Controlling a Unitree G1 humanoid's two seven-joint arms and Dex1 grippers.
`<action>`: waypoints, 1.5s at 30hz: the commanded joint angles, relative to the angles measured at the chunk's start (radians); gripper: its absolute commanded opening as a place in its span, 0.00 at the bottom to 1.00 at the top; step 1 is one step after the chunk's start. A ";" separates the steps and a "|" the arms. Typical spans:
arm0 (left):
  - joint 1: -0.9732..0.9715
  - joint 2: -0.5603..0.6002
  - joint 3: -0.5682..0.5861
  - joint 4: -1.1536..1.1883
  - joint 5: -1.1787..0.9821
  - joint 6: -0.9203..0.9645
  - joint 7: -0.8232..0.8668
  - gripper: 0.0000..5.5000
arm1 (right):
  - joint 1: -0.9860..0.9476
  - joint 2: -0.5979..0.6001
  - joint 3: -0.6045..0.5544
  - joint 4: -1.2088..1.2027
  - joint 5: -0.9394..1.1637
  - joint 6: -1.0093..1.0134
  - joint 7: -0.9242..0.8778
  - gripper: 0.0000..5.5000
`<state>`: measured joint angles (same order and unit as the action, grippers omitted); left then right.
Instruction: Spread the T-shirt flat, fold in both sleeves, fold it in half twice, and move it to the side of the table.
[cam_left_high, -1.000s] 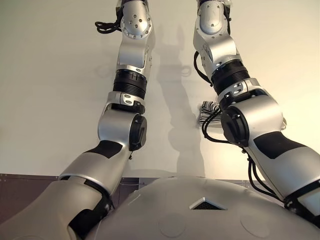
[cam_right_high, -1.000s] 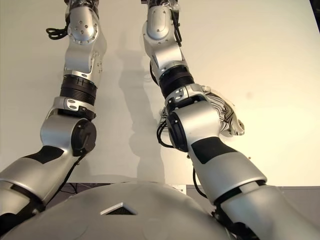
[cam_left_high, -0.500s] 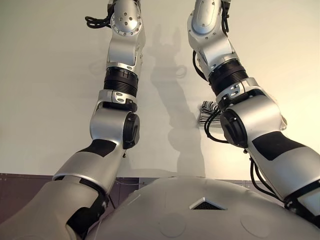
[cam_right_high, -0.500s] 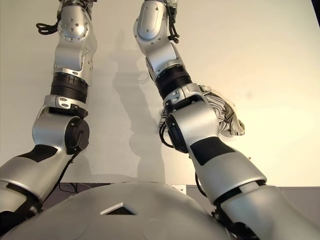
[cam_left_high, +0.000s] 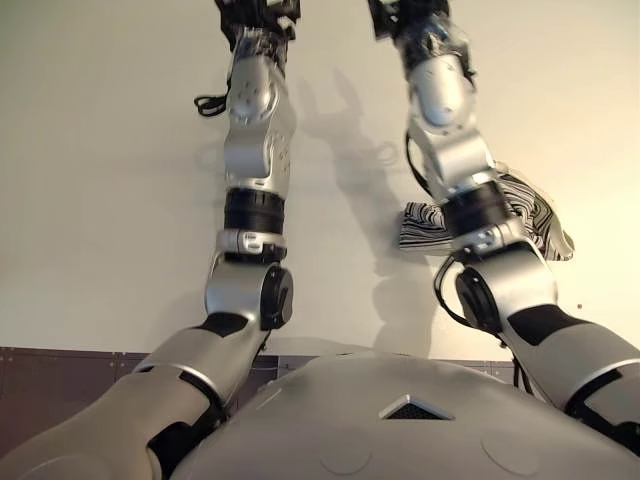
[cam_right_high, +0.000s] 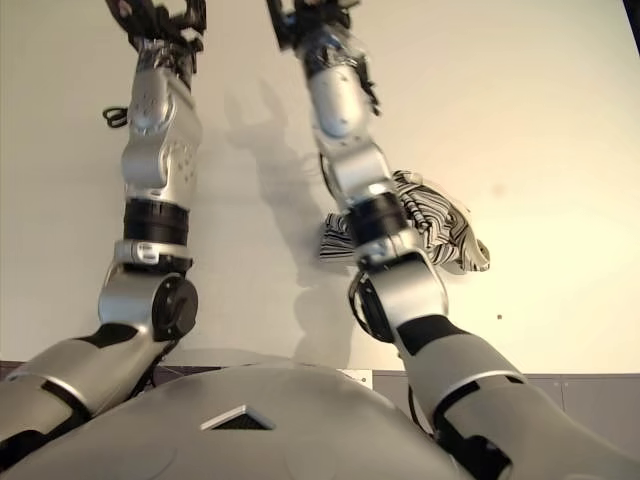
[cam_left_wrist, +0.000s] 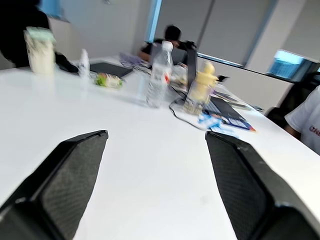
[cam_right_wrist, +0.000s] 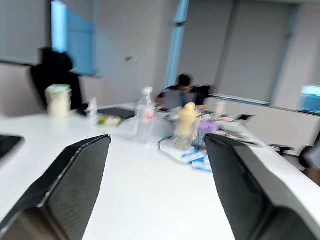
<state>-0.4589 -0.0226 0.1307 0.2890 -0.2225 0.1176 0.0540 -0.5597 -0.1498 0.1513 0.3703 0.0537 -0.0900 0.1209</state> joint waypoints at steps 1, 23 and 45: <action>0.641 0.207 -0.144 -0.638 -0.241 0.237 -0.343 0.66 | 0.278 -0.723 -0.219 -0.379 0.341 0.238 0.868 0.63; 0.851 0.422 -0.271 -0.840 -0.287 0.510 -0.487 0.66 | 0.570 -0.352 0.240 -0.371 -0.273 0.104 0.566 0.63; 0.700 0.383 -0.254 -0.723 -0.251 0.523 -0.486 0.66 | 0.247 -0.295 0.026 0.131 -0.211 0.176 0.386 0.63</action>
<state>0.2415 0.3611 -0.1308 -0.4499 -0.4873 0.6492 -0.4429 -0.3243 -0.4759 0.1071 0.4557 -0.1521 0.1192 0.4213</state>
